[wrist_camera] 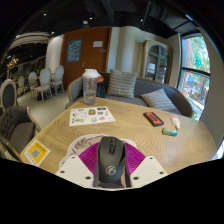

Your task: Arrange mouse

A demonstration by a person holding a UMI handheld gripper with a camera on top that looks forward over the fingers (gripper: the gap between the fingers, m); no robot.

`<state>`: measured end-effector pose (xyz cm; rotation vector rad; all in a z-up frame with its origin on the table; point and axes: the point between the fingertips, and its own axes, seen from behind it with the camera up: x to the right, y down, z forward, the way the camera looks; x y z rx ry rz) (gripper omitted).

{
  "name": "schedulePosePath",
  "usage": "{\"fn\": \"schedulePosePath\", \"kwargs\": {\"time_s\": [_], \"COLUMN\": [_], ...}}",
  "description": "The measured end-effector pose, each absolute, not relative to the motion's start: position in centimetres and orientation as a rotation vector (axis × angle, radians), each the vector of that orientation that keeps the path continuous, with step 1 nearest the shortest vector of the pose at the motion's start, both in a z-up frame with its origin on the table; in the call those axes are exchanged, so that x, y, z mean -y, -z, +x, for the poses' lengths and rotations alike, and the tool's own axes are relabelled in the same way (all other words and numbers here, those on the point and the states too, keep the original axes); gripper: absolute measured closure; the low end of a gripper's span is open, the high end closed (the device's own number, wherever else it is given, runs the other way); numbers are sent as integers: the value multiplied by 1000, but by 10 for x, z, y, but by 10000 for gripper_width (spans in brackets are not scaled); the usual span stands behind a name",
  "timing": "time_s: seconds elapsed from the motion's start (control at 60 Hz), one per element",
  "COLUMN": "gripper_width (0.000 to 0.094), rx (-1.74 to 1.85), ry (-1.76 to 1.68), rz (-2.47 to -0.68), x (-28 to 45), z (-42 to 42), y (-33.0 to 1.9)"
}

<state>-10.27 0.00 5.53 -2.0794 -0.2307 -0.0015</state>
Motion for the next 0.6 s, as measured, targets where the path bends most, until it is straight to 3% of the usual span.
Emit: {"fn": "schedulePosePath", "kwargs": {"time_s": [0.067, 0.183, 0.267, 0.367, 0.4, 0.6], "gripper_width": [566, 493, 428, 61, 95, 83], "rx": [243, 271, 302, 335, 347, 344], "ry": [-7, 18, 20, -25, -35, -122], "rz": [-2138, -2217, -2184, -2148, -2130, -2038], "x": [7, 10, 9, 22, 27, 96], "z": [-120, -123, -124, -127, -126, -104], "y": [-20, 10, 7, -6, -12, -51]}}
